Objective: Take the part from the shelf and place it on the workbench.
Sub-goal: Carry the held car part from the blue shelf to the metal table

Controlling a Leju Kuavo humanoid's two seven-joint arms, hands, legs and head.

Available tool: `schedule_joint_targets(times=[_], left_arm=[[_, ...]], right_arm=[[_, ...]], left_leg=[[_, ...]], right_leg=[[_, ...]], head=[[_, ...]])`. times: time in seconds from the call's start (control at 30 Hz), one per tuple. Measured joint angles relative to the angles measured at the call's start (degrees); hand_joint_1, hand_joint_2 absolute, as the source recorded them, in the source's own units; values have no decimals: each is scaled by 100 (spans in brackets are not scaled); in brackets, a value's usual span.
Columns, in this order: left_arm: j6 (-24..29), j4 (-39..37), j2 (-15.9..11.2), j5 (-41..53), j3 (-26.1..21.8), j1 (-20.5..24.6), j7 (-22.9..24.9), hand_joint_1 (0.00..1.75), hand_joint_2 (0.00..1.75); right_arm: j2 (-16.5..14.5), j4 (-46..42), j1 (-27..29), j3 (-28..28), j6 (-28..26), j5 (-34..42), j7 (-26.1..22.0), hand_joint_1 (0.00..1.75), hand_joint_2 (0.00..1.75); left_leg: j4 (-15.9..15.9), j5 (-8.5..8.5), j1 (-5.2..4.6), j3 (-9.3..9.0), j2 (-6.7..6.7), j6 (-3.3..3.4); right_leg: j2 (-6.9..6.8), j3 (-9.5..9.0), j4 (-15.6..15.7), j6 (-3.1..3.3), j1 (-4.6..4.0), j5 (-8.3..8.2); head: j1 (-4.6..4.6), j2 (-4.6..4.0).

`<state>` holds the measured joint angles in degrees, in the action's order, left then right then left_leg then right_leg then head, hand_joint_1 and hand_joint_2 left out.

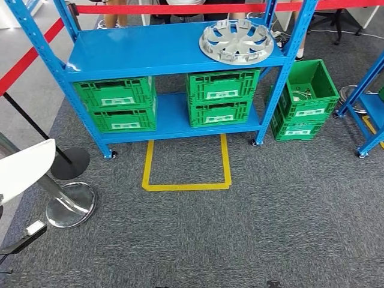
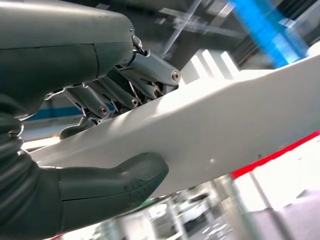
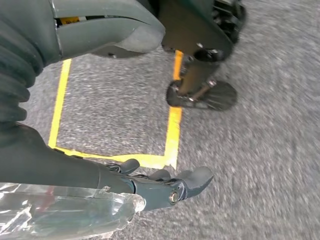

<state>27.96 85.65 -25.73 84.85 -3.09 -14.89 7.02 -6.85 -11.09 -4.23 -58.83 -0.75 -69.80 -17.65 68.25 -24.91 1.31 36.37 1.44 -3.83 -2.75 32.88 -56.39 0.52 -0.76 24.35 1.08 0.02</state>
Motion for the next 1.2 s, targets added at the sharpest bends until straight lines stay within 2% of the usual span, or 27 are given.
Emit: schedule_joint_targets(times=[0.07,0.1,0.13,0.2,0.23,0.27,0.33,0.37,0.4,0.43,0.47,0.5,0.57,0.6,0.63,0.7,0.73,0.8,0.87,0.9,0.93,0.97,1.0,1.03,1.07,1.13,1.2], left_arm=[[-19,47,100,0,-198,-14,-73,175,175],[-22,67,144,0,-278,-20,-89,175,175],[-25,81,185,0,-344,-35,-99,175,175],[-32,93,257,0,-446,-89,-123,175,175],[-36,95,289,0,-488,-105,-138,175,175],[-37,98,320,0,-526,-109,-156,175,175],[-44,101,386,0,-593,-105,-208,175,175],[-54,102,426,0,-625,-103,-254,175,175],[-67,102,466,-1,-659,-103,-313,175,175],[-79,101,508,-3,-693,-100,-386,175,175],[-87,101,548,-5,-732,-89,-469,175,175],[-90,100,586,-7,-771,-70,-542,175,175],[-92,99,660,-9,-843,-15,-647,175,175],[-96,98,694,-10,-871,15,-674,175,175],[-102,97,726,-10,-893,35,-700,175,175],[-114,94,768,-12,-925,56,-746,175,175],[-121,92,781,-13,-941,64,-763,175,175],[-130,86,801,-15,-969,119,-781,175,175],[-140,75,826,-19,-979,173,-804,175,175],[-150,66,838,-21,-978,181,-817,175,175],[-161,55,847,-24,-978,181,-833,175,175],[-172,46,851,-26,-979,182,-846,175,175],[-181,39,852,-28,-979,185,-858,175,175],[-186,35,853,-30,-979,192,-872,175,175],[-190,32,854,-31,-978,208,-883,175,175],[-195,20,862,-35,-976,225,-903,175,175],[-197,1,866,-37,-976,216,-919,175,175]], right_arm=[[-11,-2,-1,32,-19,-17,13,0,175],[-13,-3,-8,44,-23,-22,17,0,175],[-14,-4,-14,56,-25,-25,21,0,175],[-14,-4,-28,73,-24,-28,37,0,175],[-14,-4,-29,81,-21,-30,45,0,175],[-14,-4,-28,89,-18,-30,57,0,175],[-17,-3,-17,101,-8,-28,74,0,175],[-19,-2,-11,105,-5,-28,82,0,175],[-20,-2,-6,107,-3,-27,86,0,175],[-21,-2,-3,108,-3,-27,90,0,175],[-21,-2,-4,109,-3,-26,92,0,175],[-21,-2,-7,109,-3,-26,94,0,175],[-13,-3,-21,110,-3,-25,98,0,175],[-9,-3,-29,110,0,-25,99,0,175],[-5,-4,-34,111,5,-24,102,0,175],[-17,-3,-40,111,21,-27,105,0,175],[-24,-3,-42,111,27,-30,105,0,175],[-36,-3,-40,111,37,-34,105,0,175],[-34,-4,-26,111,42,-36,106,0,175],[-34,-4,-22,111,49,-37,107,0,175],[-34,-4,-21,111,59,-37,107,0,175],[-34,-4,-22,111,75,-39,107,0,175],[-34,-4,-25,111,91,-43,107,0,175],[-30,-5,-29,111,104,-46,107,0,175],[-25,-7,-34,111,113,-50,108,0,175],[-14,-10,-49,113,118,-56,112,0,175],[-13,-11,-62,113,119,-60,118,0,175]], left_leg=[[-817,-79,-10,-577,208,17],[-1080,-168,-19,-736,261,64],[-1206,-236,-33,-784,239,128],[-1223,-232,-30,-730,121,257],[-1225,-202,-27,-703,64,305],[-1228,-164,-23,-671,6,349],[-1226,-85,-34,-582,-120,403],[-1224,-47,-46,-533,-188,415],[-1223,-10,-60,-489,-258,421],[-1223,25,-74,-451,-332,421],[-1222,58,-87,-421,-407,418],[-1222,88,-92,-398,-481,412],[-1217,141,-94,-353,-607,376],[-1215,165,-82,-329,-659,348],[-1218,191,-68,-305,-710,310],[-1220,235,-46,-254,-789,234],[-1166,192,-51,-207,-729,203],[-725,-115,-61,10,-458,147],[23,-516,-46,325,-251,79],[285,-610,-31,418,-219,52],[354,-596,-16,413,-202,29],[204,-486,-2,299,-178,9],[-137,-314,11,84,-109,-11],[-544,-168,17,-158,53,-35],[-877,-65,16,-347,173,-14],[-1172,-13,-4,-484,291,90],[-1163,11,-18,-437,142,220]], right_leg=[[-115,74,-80,-61,-21,-27],[-177,94,-117,-89,-38,-35],[-242,108,-141,-115,-46,-45],[-302,138,-184,-172,-36,-30],[-219,185,-290,-210,-21,63],[-89,280,-517,-247,-6,230],[177,571,-1261,-289,12,678],[227,697,-1609,-289,14,840],[250,745,-1798,-276,14,904],[266,682,-1765,-252,13,862],[298,499,-1495,-214,8,725],[389,235,-1071,-162,2,550],[642,-193,-315,-79,-8,343],[718,-287,-136,-61,-19,318],[721,-303,-89,-55,-34,324],[582,-314,-50,-33,-40,254],[516,-315,-16,-8,-26,211],[359,-295,40,22,3,144],[200,-254,41,30,3,125],[119,-234,35,26,4,119],[39,-216,26,19,8,113],[-40,-202,15,9,14,110],[-114,-194,0,-10,21,111],[-181,-187,-24,-38,12,120],[-241,-179,-58,-72,-3,138],[-357,-170,-109,-130,-42,165],[-434,-163,-126,-177,-29,180]], head=[[10,0],[15,0],[16,0],[16,0],[10,-1],[8,-1],[-3,-1],[-3,0],[-3,0],[-2,-1],[-2,-1],[-2,-1],[0,0],[-3,0],[-6,0],[-14,0],[1,-1],[40,-1],[65,-1],[64,-1],[65,-1],[65,-1],[66,-1],[70,-1],[77,-1],[63,0],[39,0]])
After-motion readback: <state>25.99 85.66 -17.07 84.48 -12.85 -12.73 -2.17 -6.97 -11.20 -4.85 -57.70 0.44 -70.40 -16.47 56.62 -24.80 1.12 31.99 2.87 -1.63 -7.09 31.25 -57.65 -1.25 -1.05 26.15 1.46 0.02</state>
